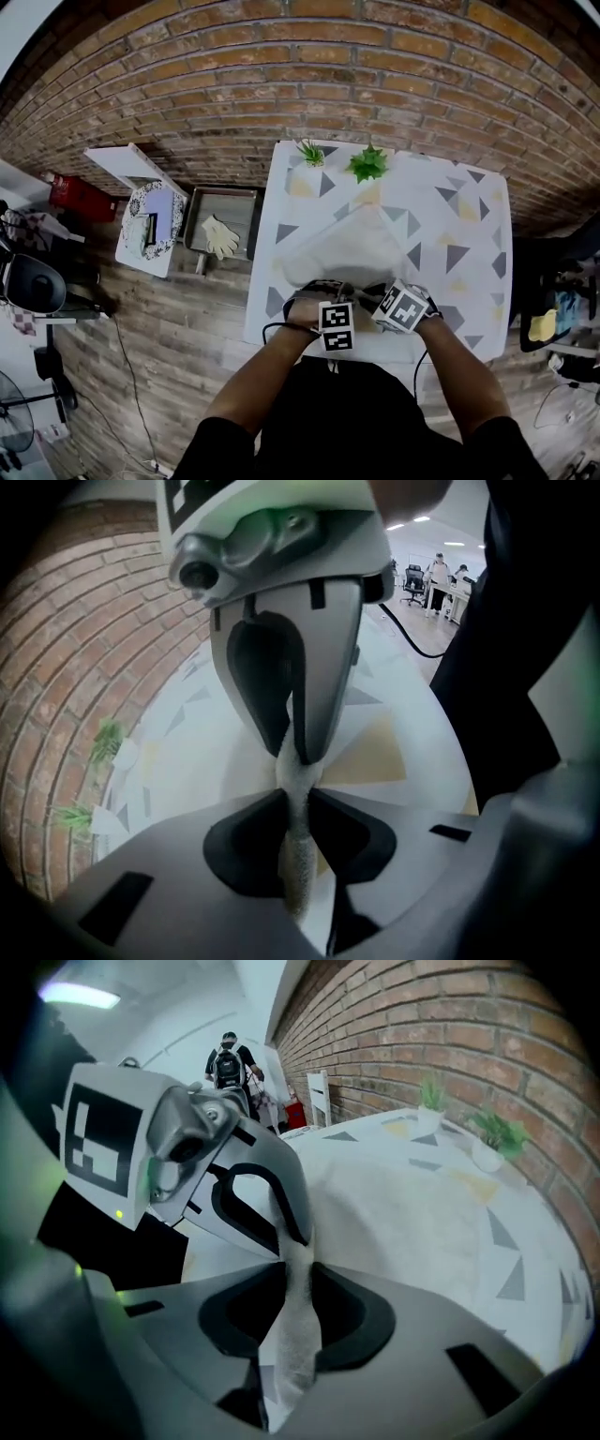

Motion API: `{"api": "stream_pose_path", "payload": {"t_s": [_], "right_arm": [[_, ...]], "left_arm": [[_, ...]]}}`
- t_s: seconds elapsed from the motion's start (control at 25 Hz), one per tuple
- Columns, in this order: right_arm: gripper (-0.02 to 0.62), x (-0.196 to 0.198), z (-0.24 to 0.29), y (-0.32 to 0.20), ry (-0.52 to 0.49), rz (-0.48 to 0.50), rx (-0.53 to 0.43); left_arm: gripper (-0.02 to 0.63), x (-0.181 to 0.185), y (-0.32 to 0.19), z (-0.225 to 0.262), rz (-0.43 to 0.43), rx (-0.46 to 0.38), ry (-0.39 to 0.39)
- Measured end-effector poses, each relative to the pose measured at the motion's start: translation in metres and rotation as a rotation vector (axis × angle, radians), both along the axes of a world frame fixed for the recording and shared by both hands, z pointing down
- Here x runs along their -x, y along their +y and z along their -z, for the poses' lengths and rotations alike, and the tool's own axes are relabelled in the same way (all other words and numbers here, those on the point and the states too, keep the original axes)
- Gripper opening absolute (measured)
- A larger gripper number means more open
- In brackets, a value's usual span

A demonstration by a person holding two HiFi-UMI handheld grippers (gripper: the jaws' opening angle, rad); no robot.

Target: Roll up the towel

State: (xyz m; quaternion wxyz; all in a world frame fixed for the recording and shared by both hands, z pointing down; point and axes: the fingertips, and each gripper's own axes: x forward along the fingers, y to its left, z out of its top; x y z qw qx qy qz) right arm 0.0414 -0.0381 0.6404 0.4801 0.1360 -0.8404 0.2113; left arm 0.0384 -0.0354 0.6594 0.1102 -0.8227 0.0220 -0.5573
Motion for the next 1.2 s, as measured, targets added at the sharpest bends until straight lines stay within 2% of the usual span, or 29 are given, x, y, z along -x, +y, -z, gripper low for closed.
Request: {"api": "stream_pose_path", "payload": {"t_s": [0.16, 0.28, 0.64, 0.84, 1.0, 1.2], "right_arm": [[0.137, 0.0, 0.012, -0.002, 0.051, 0.067, -0.165], [0.137, 0.001, 0.018, -0.002, 0.07, 0.094, -0.241], [0.138, 0.0, 0.011, -0.001, 0.176, 0.147, -0.329], [0.174, 0.001, -0.003, 0.0, 0.234, 0.17, -0.33], [0.176, 0.001, -0.015, -0.003, 0.286, 0.199, -0.331], [0.179, -0.001, -0.022, -0.005, 0.295, 0.235, -0.283]], "left_arm": [[0.072, -0.001, -0.004, 0.001, 0.029, 0.068, 0.008], [0.069, -0.001, -0.007, 0.003, 0.046, 0.104, 0.014], [0.064, 0.0, -0.017, 0.007, 0.096, 0.201, 0.039], [0.064, -0.001, -0.021, 0.006, 0.118, 0.252, 0.047], [0.071, -0.001, -0.024, 0.009, 0.123, 0.224, 0.055], [0.1, 0.003, -0.03, 0.02, 0.104, 0.105, 0.07]]}}
